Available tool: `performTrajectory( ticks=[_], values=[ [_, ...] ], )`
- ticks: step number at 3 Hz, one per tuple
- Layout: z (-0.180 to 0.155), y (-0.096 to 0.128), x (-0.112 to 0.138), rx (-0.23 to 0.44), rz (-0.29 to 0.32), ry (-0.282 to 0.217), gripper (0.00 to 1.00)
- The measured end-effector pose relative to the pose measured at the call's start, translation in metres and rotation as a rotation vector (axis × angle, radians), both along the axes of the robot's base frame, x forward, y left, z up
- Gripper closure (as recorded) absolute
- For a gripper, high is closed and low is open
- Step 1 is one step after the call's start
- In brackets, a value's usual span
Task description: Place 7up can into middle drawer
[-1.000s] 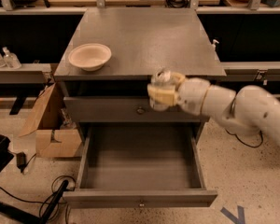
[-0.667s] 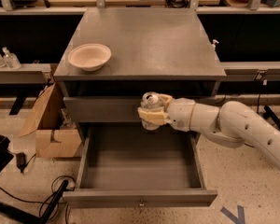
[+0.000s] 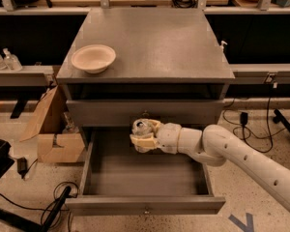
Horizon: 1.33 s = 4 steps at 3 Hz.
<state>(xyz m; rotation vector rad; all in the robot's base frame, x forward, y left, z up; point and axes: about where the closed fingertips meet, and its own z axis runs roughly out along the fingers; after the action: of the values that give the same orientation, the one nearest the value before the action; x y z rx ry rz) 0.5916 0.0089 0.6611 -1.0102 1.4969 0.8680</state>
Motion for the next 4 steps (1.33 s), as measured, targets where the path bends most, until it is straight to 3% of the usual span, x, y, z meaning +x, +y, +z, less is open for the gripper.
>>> performTrajectory(
  ticks=[1, 3, 4],
  values=[
    [0.000, 0.000, 0.000, 0.000, 0.000, 0.000, 1.00],
    [-0.109, 0.114, 0.009, 0.067, 0.198, 0.051, 1.00],
    [-0.154, 0.149, 0.021, 0.056, 0.273, 0.030, 1.00]
  ],
)
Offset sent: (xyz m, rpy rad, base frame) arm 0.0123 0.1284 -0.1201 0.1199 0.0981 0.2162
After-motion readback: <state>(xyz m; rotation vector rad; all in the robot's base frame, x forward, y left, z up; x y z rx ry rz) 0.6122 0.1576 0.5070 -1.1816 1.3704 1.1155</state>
